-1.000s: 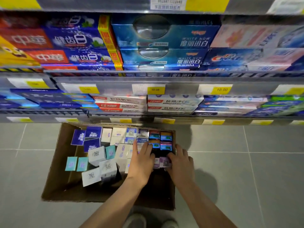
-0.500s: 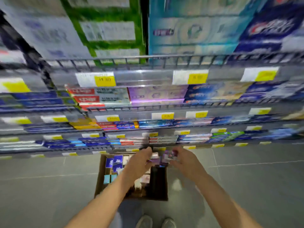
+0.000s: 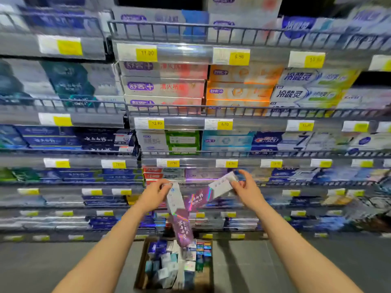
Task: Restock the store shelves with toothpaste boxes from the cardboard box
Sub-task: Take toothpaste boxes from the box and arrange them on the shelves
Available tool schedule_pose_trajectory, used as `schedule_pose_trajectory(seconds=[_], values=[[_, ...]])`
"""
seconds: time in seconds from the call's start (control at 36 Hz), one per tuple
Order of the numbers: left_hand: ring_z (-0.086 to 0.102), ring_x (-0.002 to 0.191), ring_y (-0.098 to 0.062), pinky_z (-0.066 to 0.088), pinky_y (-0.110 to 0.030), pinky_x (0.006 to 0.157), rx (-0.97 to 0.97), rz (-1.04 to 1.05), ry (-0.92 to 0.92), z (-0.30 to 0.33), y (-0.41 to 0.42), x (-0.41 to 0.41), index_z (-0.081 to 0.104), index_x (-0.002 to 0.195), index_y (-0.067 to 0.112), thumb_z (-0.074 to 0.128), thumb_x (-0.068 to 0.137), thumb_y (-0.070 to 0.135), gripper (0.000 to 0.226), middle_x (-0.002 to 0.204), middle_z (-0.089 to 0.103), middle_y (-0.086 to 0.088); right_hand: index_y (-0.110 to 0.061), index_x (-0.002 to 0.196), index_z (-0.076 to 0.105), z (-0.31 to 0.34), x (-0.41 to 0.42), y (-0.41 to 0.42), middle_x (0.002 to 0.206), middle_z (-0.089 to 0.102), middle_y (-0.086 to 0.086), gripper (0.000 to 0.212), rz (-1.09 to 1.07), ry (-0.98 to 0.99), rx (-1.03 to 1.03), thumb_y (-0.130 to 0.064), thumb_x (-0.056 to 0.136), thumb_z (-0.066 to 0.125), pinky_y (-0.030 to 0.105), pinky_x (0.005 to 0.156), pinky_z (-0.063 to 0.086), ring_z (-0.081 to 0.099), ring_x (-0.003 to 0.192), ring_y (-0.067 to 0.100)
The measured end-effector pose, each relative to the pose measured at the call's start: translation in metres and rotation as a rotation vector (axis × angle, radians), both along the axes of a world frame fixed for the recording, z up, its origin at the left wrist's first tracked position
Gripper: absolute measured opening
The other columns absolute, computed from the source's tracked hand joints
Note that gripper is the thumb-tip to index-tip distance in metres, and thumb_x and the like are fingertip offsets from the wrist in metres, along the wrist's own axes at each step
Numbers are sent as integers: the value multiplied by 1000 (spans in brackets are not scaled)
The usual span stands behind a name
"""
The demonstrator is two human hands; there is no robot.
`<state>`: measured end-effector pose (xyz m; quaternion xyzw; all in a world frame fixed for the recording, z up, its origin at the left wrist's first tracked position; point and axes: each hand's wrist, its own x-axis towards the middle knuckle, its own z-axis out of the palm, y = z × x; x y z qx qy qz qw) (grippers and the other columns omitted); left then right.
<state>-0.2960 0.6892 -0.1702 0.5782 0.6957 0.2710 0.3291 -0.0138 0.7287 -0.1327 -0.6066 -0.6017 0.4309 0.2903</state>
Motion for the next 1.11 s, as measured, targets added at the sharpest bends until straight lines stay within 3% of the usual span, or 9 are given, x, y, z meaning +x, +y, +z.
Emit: schedule_pose_trajectory(seconds=[0.08,0.17,0.22,0.31,0.56,0.67,0.78,0.97,1.11], values=[[55,88,-20,39,-28,66,19,84,-28,21,-24,-5,57,100,15,41,98,35,26,95,60,-4,-24,146,24,29,-4,-17,122,51,0,52,55,93,64,-21,98,44,22,82,45,54,103,17],[53,85,-21,38,-22,60,71,160,-10,47,-52,-12,54,100,14,37,100,34,25,94,59,-6,-22,143,30,53,-14,-33,133,40,0,43,72,190,93,-16,101,36,7,64,47,50,97,10],[53,90,-20,37,-28,64,101,200,-4,66,-68,-21,55,111,10,36,100,34,32,103,59,-7,-21,139,35,67,-23,-37,134,44,8,38,49,280,77,-16,101,34,17,67,52,54,91,14],[54,101,-24,37,-30,76,141,257,-16,93,-89,-36,53,119,7,34,101,35,38,112,57,-10,-25,130,40,87,-39,-42,142,38,11,31,50,336,86,-18,101,36,26,70,53,50,115,27],[45,99,-17,29,-26,78,362,513,-98,172,-138,-88,46,124,6,32,102,32,37,116,52,-7,-17,136,31,161,-112,-69,143,31,11,37,81,525,94,-15,100,38,33,79,53,46,119,31],[47,100,-21,29,-27,77,461,542,-120,199,-148,-123,49,112,9,29,103,28,30,108,50,-6,-9,135,30,191,-153,-77,130,38,12,37,100,564,148,-8,99,39,35,83,48,49,103,24],[48,114,-23,27,-22,78,513,530,-60,225,-157,-156,49,123,4,29,103,27,37,123,52,-11,-18,123,34,212,-192,-82,128,48,19,26,154,620,178,-11,99,39,25,59,54,59,97,31],[32,136,-19,24,-27,108,507,304,121,277,-162,-246,34,145,17,20,103,31,45,150,34,-1,-12,129,30,248,-282,-99,124,50,23,33,158,717,241,-12,99,41,18,46,50,60,80,26],[46,123,-29,37,-34,93,500,199,155,309,-165,-294,37,143,15,20,102,38,50,141,44,-12,-14,129,31,266,-348,-104,127,43,14,31,180,811,281,-11,99,40,28,67,57,59,95,27]])
